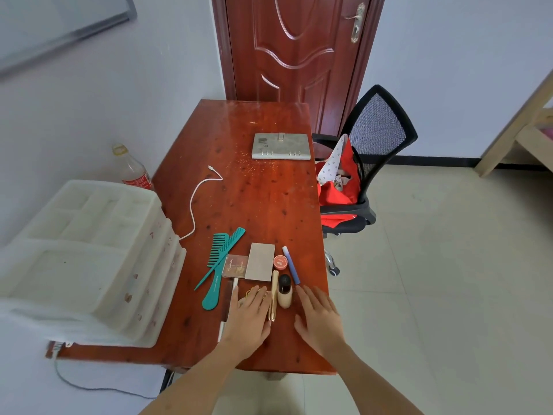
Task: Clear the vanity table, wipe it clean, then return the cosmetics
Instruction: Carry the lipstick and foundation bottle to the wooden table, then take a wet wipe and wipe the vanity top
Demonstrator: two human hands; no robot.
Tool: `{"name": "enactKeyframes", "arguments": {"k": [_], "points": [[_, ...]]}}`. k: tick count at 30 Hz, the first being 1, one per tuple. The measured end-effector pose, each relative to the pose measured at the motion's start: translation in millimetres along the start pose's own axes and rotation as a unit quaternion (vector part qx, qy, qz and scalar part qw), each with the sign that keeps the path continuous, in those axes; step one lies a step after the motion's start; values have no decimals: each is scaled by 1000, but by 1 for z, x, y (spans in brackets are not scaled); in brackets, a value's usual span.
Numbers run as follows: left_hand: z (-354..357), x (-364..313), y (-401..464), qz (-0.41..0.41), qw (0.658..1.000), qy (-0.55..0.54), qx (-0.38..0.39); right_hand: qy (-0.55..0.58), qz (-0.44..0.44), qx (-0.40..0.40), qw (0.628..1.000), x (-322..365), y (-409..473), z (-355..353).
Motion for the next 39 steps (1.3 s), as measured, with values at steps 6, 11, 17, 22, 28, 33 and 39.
{"name": "enactKeyframes", "arguments": {"k": [6, 11, 17, 22, 28, 33, 39], "points": [[-30, 17, 15, -20, 1000, -7, 16, -73, -11, 1, 997, -11, 22, -34], [-98, 43, 42, -41, 999, 11, -32, -78, -61, -72, 992, 8, 68, -100], [-186, 78, 59, -87, 990, 53, -98, -89, -89, -145, 981, 49, 113, -163], [-260, 95, 53, -129, 974, 96, -158, -75, -151, -213, 962, 94, 136, -222], [-346, 116, -1, -228, 934, 190, -196, -61, -270, -275, 921, 178, 147, -294], [-388, 128, -116, -339, 886, 253, -192, 15, -395, -294, 870, 284, 95, -325], [-406, 106, -314, -475, 807, 298, -187, 88, -558, -266, 781, 419, -38, -313]]}}
Point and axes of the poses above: each hand's wrist, its own y-axis towards the middle knuckle, its own z-axis out of the palm, x = y × z, the point moved 9 cm from there along y, towards the middle knuckle, and after that the axes turned 7 degrees about -y, right-handed, at the moved point
